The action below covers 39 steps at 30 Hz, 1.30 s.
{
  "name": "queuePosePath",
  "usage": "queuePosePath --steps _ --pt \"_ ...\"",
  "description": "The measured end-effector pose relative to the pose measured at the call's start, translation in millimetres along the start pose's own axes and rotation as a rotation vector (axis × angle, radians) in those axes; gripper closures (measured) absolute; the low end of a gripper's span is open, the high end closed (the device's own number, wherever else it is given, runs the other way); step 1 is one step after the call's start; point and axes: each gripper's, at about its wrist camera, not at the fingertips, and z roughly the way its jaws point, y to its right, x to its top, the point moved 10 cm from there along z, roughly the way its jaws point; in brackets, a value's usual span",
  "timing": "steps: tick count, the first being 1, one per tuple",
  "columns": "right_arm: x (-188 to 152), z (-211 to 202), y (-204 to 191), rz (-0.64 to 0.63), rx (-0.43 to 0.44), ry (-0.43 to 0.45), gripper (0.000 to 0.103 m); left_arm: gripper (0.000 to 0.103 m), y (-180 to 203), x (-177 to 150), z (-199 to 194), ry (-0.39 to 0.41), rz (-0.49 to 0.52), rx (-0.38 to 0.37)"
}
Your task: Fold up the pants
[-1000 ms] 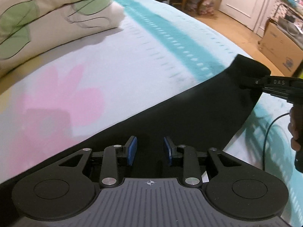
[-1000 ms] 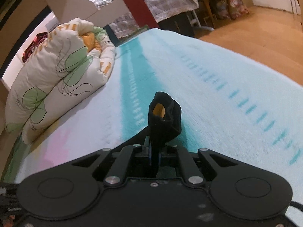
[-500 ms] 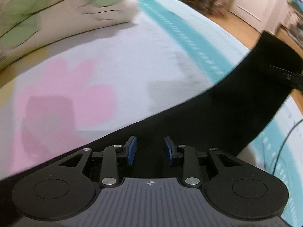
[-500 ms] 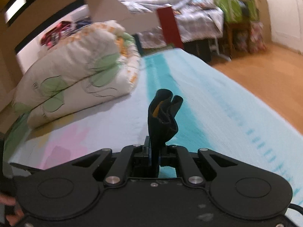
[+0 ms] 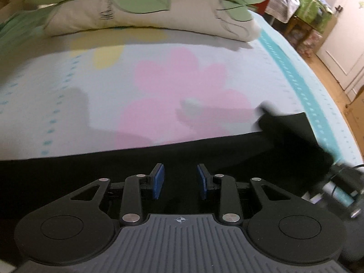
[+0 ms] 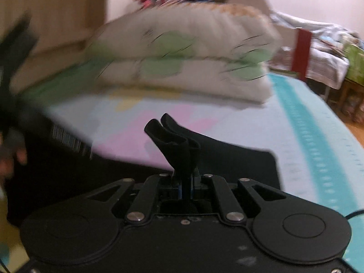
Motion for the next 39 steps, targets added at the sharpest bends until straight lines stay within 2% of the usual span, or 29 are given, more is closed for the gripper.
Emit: queuePosePath --steps 4,9,11,13,17,23,27,30,34,36,39 --pt "-22.3 16.5 -44.7 -0.090 0.030 -0.044 0.095 0.072 -15.6 -4.5 -3.5 -0.001 -0.013 0.016" --pt "-34.6 24.0 -66.8 -0.138 0.021 -0.063 0.095 0.072 -23.3 -5.1 -2.7 0.002 -0.044 -0.011" --pt "-35.9 27.4 -68.4 -0.151 0.015 -0.072 0.089 0.072 -22.7 -4.9 -3.0 0.007 -0.037 -0.018" --pt "-37.6 32.5 -71.6 -0.155 0.035 -0.084 0.067 0.072 -20.8 -2.8 -4.7 0.014 -0.032 -0.022" --pt "-36.8 28.2 -77.3 -0.200 0.059 -0.077 0.062 0.072 -15.7 3.1 -12.3 0.042 -0.031 -0.038" --pt "-39.2 -8.9 -80.8 -0.200 0.176 -0.042 0.060 0.072 11.1 14.6 -19.3 0.070 0.007 -0.076" --pt "-43.6 -29.7 -59.2 -0.144 0.212 -0.039 0.059 0.072 41.2 6.0 -7.4 0.035 0.075 -0.114" --pt "-46.6 -43.1 -28.8 -0.081 0.185 -0.042 0.060 0.072 60.1 -14.0 8.8 -0.021 0.168 -0.126" --pt "-46.7 -50.6 15.0 -0.002 0.112 -0.042 0.060 0.072 58.1 -47.9 36.4 -0.119 0.271 -0.047" --pt "-43.5 -46.2 34.9 0.046 0.068 -0.047 0.063 0.072 58.6 -50.7 36.7 -0.081 0.293 -0.052" --pt "-29.3 -33.9 57.3 0.087 0.010 -0.027 0.073 0.072 57.8 -49.4 37.7 -0.084 0.299 -0.052"
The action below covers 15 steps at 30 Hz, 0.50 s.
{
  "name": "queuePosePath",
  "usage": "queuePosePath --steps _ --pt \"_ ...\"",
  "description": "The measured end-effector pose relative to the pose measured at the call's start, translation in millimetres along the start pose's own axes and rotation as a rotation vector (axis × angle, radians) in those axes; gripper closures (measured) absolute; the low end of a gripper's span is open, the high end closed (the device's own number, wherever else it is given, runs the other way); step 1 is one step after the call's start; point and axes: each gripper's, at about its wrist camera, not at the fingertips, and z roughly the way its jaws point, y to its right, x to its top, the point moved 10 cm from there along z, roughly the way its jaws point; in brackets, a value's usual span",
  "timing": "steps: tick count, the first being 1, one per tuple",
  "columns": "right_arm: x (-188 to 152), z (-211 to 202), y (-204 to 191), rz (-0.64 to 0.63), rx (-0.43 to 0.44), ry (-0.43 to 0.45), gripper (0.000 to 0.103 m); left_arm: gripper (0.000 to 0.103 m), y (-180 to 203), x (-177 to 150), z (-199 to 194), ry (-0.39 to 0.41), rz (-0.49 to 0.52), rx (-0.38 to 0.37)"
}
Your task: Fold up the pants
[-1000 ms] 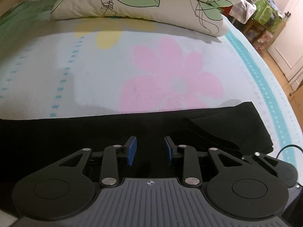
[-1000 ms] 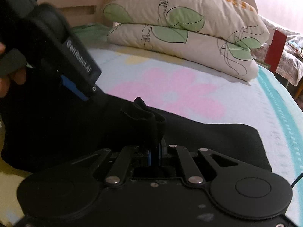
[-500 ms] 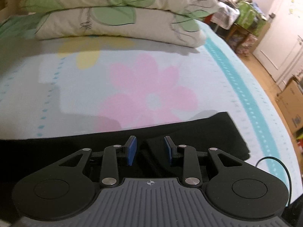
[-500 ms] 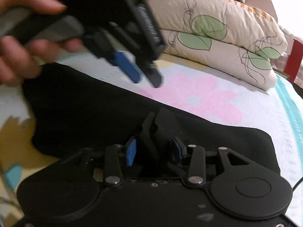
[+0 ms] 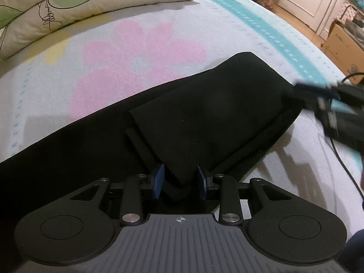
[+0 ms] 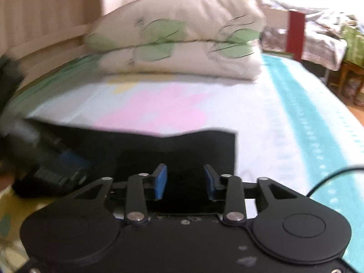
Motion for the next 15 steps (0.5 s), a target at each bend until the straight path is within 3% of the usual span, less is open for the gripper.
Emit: queuePosePath --steps 5,10,15 --pt "17.3 31.0 23.3 0.102 -0.029 -0.020 0.088 0.072 -1.2 2.6 0.8 -0.001 -0.021 -0.015" --pt "-14.4 60.2 42.1 0.172 -0.063 -0.155 0.102 0.072 -1.8 -0.9 0.0 0.008 -0.063 -0.028" --pt "-21.8 50.4 43.0 0.159 -0.054 -0.151 0.102 0.072 -6.4 -0.4 -1.4 0.009 -0.104 -0.033"
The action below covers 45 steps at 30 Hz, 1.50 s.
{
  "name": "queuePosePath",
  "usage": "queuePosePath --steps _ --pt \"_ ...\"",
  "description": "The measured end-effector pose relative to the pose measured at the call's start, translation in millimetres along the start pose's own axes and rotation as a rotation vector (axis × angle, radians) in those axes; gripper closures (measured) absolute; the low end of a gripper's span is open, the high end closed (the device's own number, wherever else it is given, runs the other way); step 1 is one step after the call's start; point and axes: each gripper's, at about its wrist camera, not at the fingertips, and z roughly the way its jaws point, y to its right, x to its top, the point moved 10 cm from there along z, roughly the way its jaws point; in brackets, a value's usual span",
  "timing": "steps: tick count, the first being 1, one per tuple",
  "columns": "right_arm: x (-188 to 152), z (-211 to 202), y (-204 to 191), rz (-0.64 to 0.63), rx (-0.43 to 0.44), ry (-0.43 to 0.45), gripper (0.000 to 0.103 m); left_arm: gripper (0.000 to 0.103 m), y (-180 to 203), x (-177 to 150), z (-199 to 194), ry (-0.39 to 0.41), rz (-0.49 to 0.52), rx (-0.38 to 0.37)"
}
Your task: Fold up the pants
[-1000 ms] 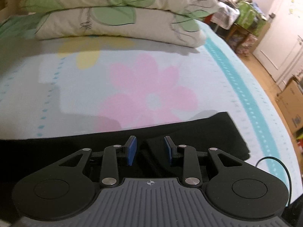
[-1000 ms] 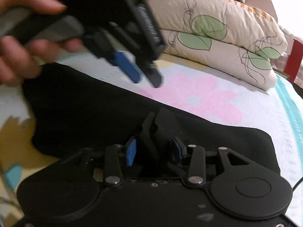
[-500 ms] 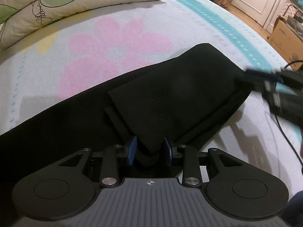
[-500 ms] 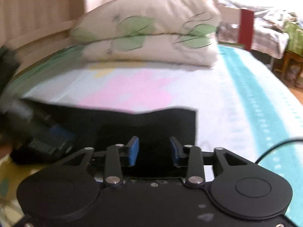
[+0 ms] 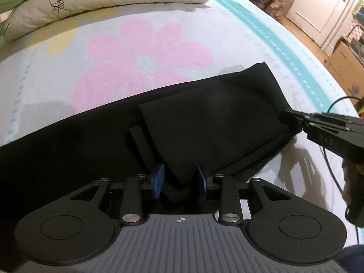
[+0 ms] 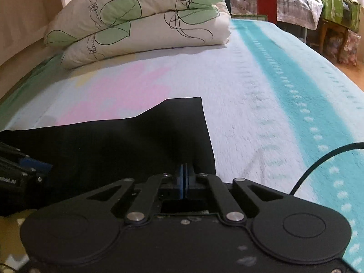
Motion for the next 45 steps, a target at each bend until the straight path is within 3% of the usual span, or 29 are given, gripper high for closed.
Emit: queuePosePath --steps 2,7,9,12,17,24,30,35,40,45 --pt "9.7 3.1 0.5 0.015 -0.005 0.001 0.100 0.072 0.4 2.2 -0.4 -0.001 -0.017 0.002" --pt "41.9 -4.4 -6.3 0.032 -0.008 0.098 0.091 0.072 -0.3 1.1 -1.2 0.011 -0.046 0.018" --pt "49.7 13.4 -4.9 0.039 -0.027 0.072 0.091 0.072 0.3 0.7 -0.7 0.015 -0.047 0.031" --pt "42.4 47.5 9.1 0.088 -0.077 -0.042 0.095 0.072 -0.8 0.0 -1.5 0.021 -0.057 0.031" --pt "48.9 46.0 2.3 0.039 -0.107 -0.051 0.091 0.072 -16.0 0.1 -17.7 0.028 -0.151 0.015" --pt "60.2 -1.3 -41.1 0.012 -0.001 0.009 0.084 0.070 -90.2 -17.1 -86.6 0.108 -0.322 0.086" --pt "35.0 -21.0 -112.9 -0.064 0.142 -0.023 0.083 0.069 -176.1 -64.1 -139.4 0.142 -0.539 0.180" --pt "3.3 -23.3 -171.8 -0.151 0.219 -0.066 0.082 0.069 -222.8 -103.5 -162.7 0.149 -0.630 0.237" --pt "-12.4 -9.8 -204.1 -0.209 0.233 -0.094 0.082 0.068 -249.5 -127.1 -163.4 0.147 -0.700 0.242" --pt "-19.4 5.5 -205.1 -0.229 0.183 -0.117 0.082 0.068 -262.1 -135.3 -153.1 0.135 -0.733 0.233"
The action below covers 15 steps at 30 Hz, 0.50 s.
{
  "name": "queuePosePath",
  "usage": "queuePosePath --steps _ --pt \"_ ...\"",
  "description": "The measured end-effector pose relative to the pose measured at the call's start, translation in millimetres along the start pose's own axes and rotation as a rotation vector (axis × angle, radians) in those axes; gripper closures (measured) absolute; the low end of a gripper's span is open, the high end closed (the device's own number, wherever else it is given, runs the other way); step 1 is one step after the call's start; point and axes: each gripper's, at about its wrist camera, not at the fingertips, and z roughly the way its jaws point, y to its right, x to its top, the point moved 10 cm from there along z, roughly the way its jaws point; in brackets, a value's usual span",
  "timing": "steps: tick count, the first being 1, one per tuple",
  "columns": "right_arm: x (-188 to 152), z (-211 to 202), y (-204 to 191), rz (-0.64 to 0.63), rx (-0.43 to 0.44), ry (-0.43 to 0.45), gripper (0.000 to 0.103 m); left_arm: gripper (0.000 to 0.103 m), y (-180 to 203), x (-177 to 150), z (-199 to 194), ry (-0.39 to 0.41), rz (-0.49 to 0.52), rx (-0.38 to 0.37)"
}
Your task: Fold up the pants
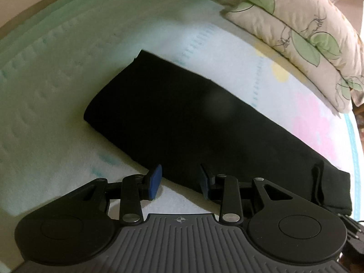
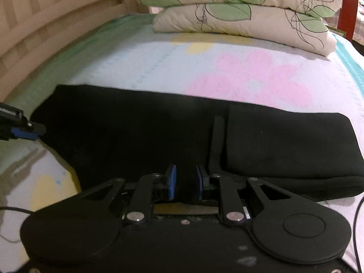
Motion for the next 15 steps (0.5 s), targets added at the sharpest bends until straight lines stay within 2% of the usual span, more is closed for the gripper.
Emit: queuePosePath --steps 4,9,11,15 --pt "-17.0 14.8 0.7 -0.008 -0.019 -0.070 0.082 0.068 0.8 -2.0 6.4 -0.017 -0.004 0.007" --pt "-20.4 15.9 -5.4 -0.065 -0.054 -0.062 0.082 0.067 2.4 -2.0 17.7 -0.044 0.021 0.057" --pt "-21.1 16.3 -8.3 -0.075 -0.061 -0.063 0.082 0.061 1.2 -2.8 20.8 -0.052 0.023 0.075" --pt "-22.8 15.6 -9.8 -0.090 -0.058 -0.055 0.082 0.057 -1.2 -4.4 25.7 -0.058 0.021 0.083"
